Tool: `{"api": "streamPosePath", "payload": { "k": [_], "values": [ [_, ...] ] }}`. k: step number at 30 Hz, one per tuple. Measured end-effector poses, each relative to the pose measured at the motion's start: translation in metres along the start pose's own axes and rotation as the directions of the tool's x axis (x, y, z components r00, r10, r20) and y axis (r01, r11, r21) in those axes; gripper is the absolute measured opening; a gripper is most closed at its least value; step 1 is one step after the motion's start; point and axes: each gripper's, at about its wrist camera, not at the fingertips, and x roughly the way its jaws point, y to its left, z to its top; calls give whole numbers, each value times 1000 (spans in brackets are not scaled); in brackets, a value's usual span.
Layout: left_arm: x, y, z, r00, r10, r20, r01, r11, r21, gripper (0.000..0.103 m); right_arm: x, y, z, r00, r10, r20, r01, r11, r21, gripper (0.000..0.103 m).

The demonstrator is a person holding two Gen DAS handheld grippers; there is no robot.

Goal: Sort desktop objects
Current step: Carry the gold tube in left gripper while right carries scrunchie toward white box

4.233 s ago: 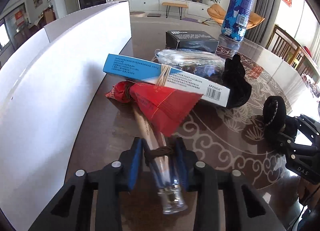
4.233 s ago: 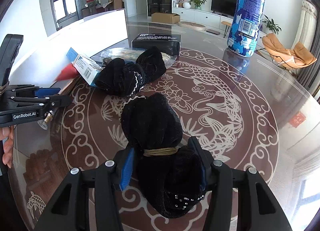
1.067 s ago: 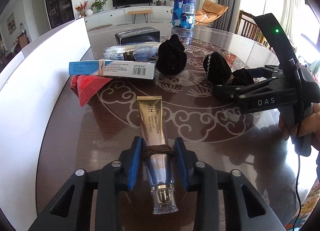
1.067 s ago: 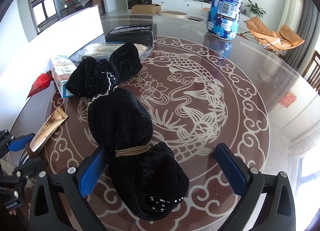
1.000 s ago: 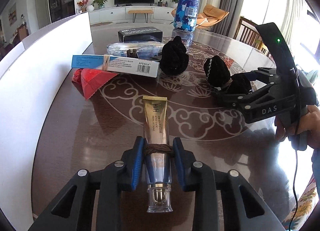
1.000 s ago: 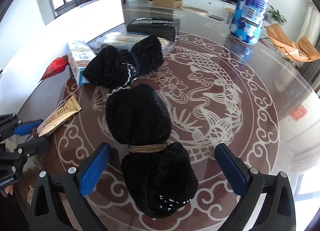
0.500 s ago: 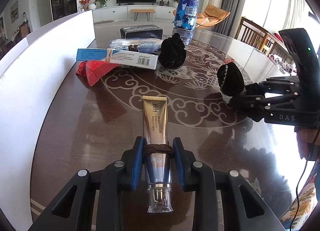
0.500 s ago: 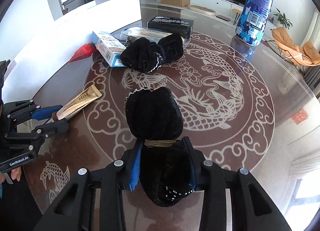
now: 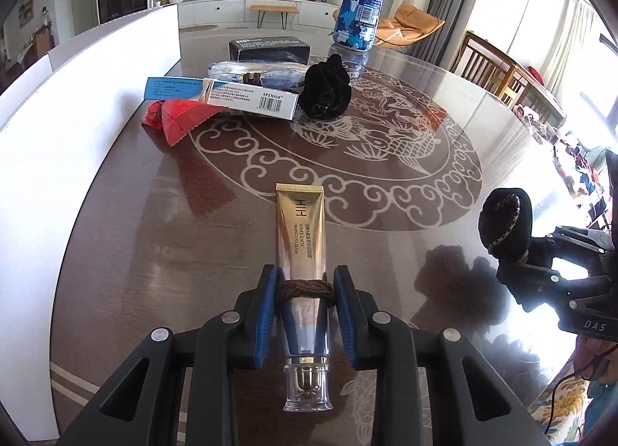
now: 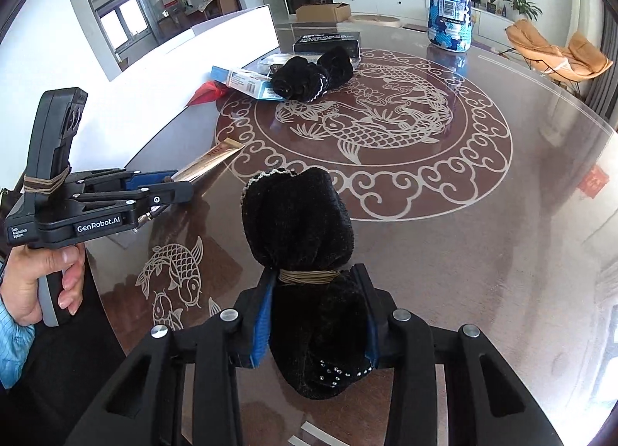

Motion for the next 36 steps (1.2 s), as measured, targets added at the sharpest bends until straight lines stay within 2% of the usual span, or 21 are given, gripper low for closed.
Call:
{"api": "streamPosePath", "payload": {
  "k": [4, 9, 11, 13, 14, 15, 16, 20, 25, 28, 31, 33, 36],
  "values": [
    [1, -1, 1, 1000, 7, -19, -6, 1000, 5, 30, 2, 4, 3, 999, -30, -25, 29, 999, -32, 39],
    [5, -21, 2, 995, 82, -51, -74, 987, 142, 37, 13, 2, 7, 995, -55, -85, 50, 997, -65, 39],
    [6, -26, 1, 993, 105, -45, -97, 983, 158, 42, 16, 0, 6, 993, -60, -98, 53, 996, -72, 39],
    [5, -23, 1, 994, 98, -46, -92, 988, 123, 41, 15, 0, 6, 993, -61, -104, 53, 996, -75, 39],
    [4, -23, 0, 994, 103, -41, -98, 988, 119, 33, 12, 0, 6, 994, -58, -96, 51, 996, -69, 39],
    [2, -22, -1, 994, 101, -33, -97, 989, 114, 28, 8, -1, 6, 995, -47, -83, 43, 998, -54, 39],
    [-2, -18, -3, 997, 72, -32, -68, 993, 95, 28, 2, -2, 7, 997, -34, -68, 31, 999, -38, 39],
    [-32, -11, -3, 998, 39, 54, -42, 998, 47, 28, -23, -5, 11, 1000, -13, -12, 13, 1000, -7, 39],
    [-86, -8, 4, 985, 40, 167, -49, 998, 48, 28, -44, -3, 24, 999, 20, 41, -20, 1000, 11, 39],
    [-119, 10, 11, 973, 42, 225, -44, 999, 4, 28, -47, 8, 38, 997, 48, 64, -48, 999, 0, 39],
    [-151, 46, 19, 962, 64, 265, -50, 997, -59, 28, -44, 28, 58, 993, 91, 75, -89, 995, -36, 39],
    [-170, 78, 24, 954, 108, 280, -81, 991, -104, 28, -40, 48, 78, 989, 123, 83, -117, 990, -76, 39],
    [-190, 131, 30, 939, 209, 273, -167, 971, -169, 28, -37, 91, 115, 974, 201, 104, -185, 972, -147, 39]
  ]
}}
